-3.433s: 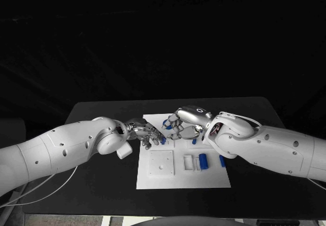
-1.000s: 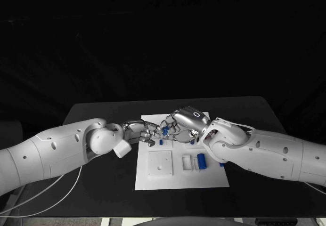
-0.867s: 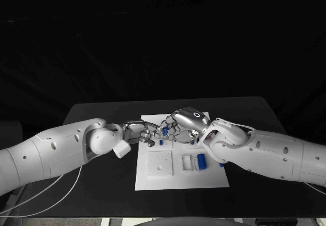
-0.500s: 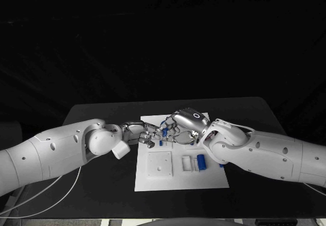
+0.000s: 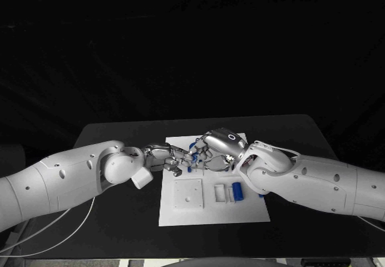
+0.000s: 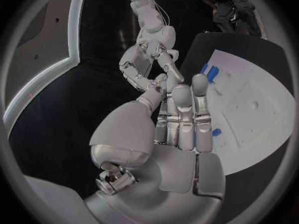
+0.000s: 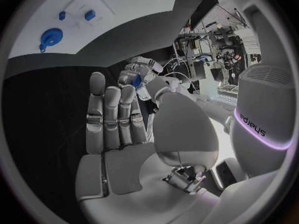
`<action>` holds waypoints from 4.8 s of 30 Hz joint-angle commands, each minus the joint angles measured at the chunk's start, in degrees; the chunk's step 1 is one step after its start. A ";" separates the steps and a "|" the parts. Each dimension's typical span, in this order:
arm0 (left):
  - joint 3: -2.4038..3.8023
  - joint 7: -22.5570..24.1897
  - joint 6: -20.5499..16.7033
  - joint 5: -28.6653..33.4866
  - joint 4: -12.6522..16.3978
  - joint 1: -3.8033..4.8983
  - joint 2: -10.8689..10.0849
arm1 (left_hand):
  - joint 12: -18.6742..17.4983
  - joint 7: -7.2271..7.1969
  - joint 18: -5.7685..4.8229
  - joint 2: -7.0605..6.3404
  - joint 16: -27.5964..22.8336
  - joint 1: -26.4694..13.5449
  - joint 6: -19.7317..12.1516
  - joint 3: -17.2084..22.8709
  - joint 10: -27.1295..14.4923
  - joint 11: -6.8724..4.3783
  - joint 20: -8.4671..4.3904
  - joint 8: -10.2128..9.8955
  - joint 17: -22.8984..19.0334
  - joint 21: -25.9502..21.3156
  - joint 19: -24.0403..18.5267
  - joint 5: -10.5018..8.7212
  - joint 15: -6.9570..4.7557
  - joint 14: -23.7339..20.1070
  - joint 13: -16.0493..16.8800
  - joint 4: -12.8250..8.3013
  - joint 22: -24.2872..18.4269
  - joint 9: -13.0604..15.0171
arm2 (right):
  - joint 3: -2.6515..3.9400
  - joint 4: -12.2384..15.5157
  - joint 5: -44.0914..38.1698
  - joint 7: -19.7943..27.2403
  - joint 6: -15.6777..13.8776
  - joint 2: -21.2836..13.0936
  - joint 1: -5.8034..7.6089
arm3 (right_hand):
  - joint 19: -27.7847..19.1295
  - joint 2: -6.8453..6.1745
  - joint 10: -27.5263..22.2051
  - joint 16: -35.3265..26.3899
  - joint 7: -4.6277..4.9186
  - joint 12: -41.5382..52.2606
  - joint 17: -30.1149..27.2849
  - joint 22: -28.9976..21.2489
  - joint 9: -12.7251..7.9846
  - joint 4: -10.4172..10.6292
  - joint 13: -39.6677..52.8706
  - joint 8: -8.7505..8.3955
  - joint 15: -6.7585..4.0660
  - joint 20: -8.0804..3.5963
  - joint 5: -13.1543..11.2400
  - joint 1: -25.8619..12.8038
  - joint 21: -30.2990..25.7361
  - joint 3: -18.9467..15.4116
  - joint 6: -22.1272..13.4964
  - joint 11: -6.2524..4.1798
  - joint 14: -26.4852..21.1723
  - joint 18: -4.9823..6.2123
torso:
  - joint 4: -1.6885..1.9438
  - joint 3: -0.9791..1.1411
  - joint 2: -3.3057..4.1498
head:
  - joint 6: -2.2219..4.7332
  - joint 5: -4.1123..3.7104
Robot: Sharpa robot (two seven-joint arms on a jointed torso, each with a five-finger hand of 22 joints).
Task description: Assemble the parts on the task board
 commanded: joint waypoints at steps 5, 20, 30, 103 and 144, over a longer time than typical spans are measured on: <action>-0.19 -1.18 3.57 -2.84 0.68 -0.17 0.33 | 1.92 -0.27 -0.28 -0.46 0.78 3.07 0.47 -3.95 -1.07 -0.23 0.02 -0.06 0.01 0.05 -0.17 -0.86 0.08 -0.60 0.23 0.87 0.56 17.27 | 0.24 -0.17 0.96 -0.62 -1.15 -0.11 0.21 | 0.37 0.83 0.40 0.21 -0.29 0.09 0.10 -0.05 0.04 0.12 0.15 0.16 0.06 -0.10 -0.31 0.75 -0.13 -0.31 0.72 -0.13 0.51 -0.14 | -0.01 -0.01 -0.01 | 0.04 -0.18; -0.20 -2.13 5.09 -5.43 0.41 -0.17 0.33 | 2.73 1.12 0.11 -0.45 1.28 6.20 2.13 -5.41 -1.96 -0.12 0.04 0.18 -0.47 0.62 -0.47 1.92 0.14 -0.85 0.01 -1.22 0.92 9.23 | 0.25 -0.19 1.19 -0.73 -1.18 -0.21 0.21 | 0.48 0.92 0.57 0.19 -0.41 0.01 0.22 -0.03 0.04 0.25 0.34 0.13 -0.02 -0.18 -0.48 0.79 -0.09 -0.48 1.08 -0.22 0.67 -0.20 | 0.01 -0.04 -0.03 | 0.07 -0.36; -0.20 -2.26 6.09 -6.81 0.13 -0.18 0.23 | 2.33 0.77 0.18 0.35 1.41 5.40 2.04 -2.78 -0.52 -0.30 -0.01 1.51 -0.61 1.23 -0.78 1.37 0.03 -0.90 -0.08 -1.34 0.87 9.51 | 0.25 -0.18 1.66 -0.71 -1.31 -0.29 0.21 | 0.51 0.84 0.57 0.13 -0.40 -0.09 0.28 -0.05 0.01 0.27 0.44 0.10 -0.04 -0.21 -0.55 0.83 -0.10 -0.51 1.04 -0.22 0.70 -0.23 | 0.00 -0.04 -0.02 | 0.04 -0.40; -0.29 3.51 -15.46 1.26 1.58 -0.38 -1.10 | 18.19 -1.41 -0.79 -2.25 8.63 3.58 9.08 -4.85 6.59 -2.71 -1.10 -1.11 6.30 3.81 1.14 2.83 -1.44 3.98 5.08 -0.97 0.71 -1.30 | 0.31 0.09 4.16 -5.33 -9.13 -0.50 -1.10 | 0.60 -0.40 0.68 1.08 1.86 1.45 1.52 0.72 -0.50 -2.12 1.73 0.09 0.71 0.52 3.89 2.81 3.10 -8.94 -7.09 1.03 1.59 0.90 | -0.03 0.01 0.01 | 0.55 0.11; -0.28 6.98 -18.32 5.85 3.82 -0.70 -0.95 | 18.68 -1.57 -0.88 -2.06 8.29 3.49 9.79 -5.31 6.17 -2.88 -1.25 -1.09 5.64 4.26 0.94 2.41 -1.57 3.86 5.03 -0.45 0.27 -5.12 | 0.32 -0.36 2.31 -5.20 -11.42 1.03 -2.23 | 0.78 -0.66 2.34 1.30 -0.23 1.50 3.03 1.03 -0.32 -1.09 3.30 0.09 -0.35 -0.48 0.21 3.85 5.15 -4.87 0.88 -0.32 2.76 0.38 | -0.03 -0.02 0.00 | 0.95 0.18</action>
